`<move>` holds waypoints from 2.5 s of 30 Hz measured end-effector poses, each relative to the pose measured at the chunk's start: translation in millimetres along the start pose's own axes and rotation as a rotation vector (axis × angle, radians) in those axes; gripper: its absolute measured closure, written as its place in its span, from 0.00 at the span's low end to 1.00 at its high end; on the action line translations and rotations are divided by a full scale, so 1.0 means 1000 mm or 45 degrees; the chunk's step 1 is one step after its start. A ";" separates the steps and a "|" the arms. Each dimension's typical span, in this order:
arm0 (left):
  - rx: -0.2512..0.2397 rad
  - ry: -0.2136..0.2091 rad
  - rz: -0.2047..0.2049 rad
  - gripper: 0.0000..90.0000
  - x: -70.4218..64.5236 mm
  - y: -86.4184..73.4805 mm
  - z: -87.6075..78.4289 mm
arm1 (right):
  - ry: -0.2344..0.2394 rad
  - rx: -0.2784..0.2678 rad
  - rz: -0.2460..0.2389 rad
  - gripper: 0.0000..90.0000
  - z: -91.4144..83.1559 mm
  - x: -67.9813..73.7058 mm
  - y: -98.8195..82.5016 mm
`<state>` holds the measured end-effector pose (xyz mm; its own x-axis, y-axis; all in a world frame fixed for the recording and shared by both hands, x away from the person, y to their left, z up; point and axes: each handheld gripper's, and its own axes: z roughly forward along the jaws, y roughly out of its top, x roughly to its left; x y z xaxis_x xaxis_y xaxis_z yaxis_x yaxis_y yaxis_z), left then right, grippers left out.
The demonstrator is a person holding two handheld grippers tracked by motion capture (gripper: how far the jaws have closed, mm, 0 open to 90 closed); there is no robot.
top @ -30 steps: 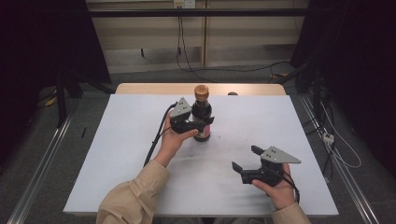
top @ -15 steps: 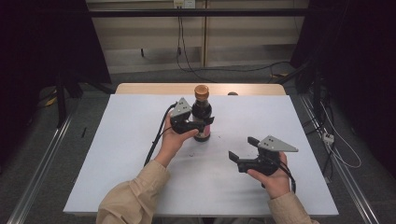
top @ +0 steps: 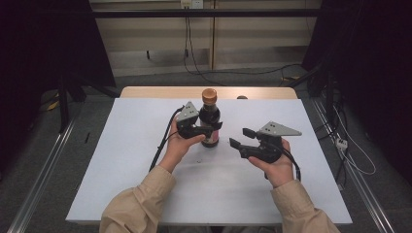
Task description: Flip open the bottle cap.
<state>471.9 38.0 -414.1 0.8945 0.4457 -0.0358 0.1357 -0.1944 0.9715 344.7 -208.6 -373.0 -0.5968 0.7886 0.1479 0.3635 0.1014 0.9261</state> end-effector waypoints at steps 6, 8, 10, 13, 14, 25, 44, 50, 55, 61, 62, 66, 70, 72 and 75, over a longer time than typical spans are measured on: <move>-0.007 -0.027 0.000 0.34 0.002 -0.001 0.000 | 0.019 -0.014 0.011 0.56 0.010 0.001 0.014; -0.005 -0.013 0.000 0.33 0.001 -0.001 0.000 | 0.002 -0.017 0.009 0.59 0.013 0.001 0.017; -0.009 -0.005 -0.004 0.33 0.000 -0.001 0.000 | -0.008 -0.030 -0.003 0.63 0.015 0.000 0.023; -0.003 0.001 -0.027 0.33 0.000 0.000 0.001 | -0.004 -0.032 0.014 0.67 0.016 -0.001 0.029; 0.006 0.008 -0.048 0.32 0.000 0.000 0.001 | 0.017 -0.031 0.022 0.70 0.017 -0.001 0.031; 0.084 0.047 -0.087 0.30 -0.004 0.000 -0.001 | 0.013 -0.012 0.019 0.79 0.030 -0.007 0.047; 0.061 0.047 -0.126 0.31 -0.004 -0.004 -0.001 | 0.050 -0.002 -0.001 1.00 0.035 -0.006 0.075; 0.061 0.055 -0.130 0.32 -0.006 -0.004 0.000 | 0.044 -0.007 0.002 1.00 0.035 -0.008 0.083; 0.062 0.061 -0.128 0.32 -0.006 -0.004 0.000 | 0.046 -0.001 -0.016 1.00 0.038 -0.007 0.087; 0.057 0.057 -0.119 0.32 -0.006 -0.005 0.000 | 0.056 0.028 -0.039 1.00 0.041 -0.005 0.097; 0.056 0.057 -0.122 0.33 -0.006 -0.005 0.000 | 0.050 0.035 -0.054 1.00 0.042 -0.004 0.099; 0.051 0.063 -0.121 0.33 -0.007 -0.005 0.000 | 0.054 0.050 -0.072 1.00 0.044 -0.003 0.104; 0.052 0.064 -0.112 0.33 -0.007 -0.006 0.000 | 0.054 0.058 -0.092 1.00 0.046 -0.002 0.108; 0.048 0.060 -0.116 0.33 -0.007 -0.006 0.000 | 0.059 0.060 -0.102 1.00 0.047 -0.002 0.109; 0.043 0.063 -0.116 0.33 -0.007 -0.007 0.000 | 0.062 0.063 -0.105 1.00 0.047 -0.002 0.110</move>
<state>465.2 36.4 -420.2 0.8557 0.5055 -0.1111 0.2305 -0.1800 0.9563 419.5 -170.5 -288.1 -0.6596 0.7463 0.0897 0.3460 0.1954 0.9177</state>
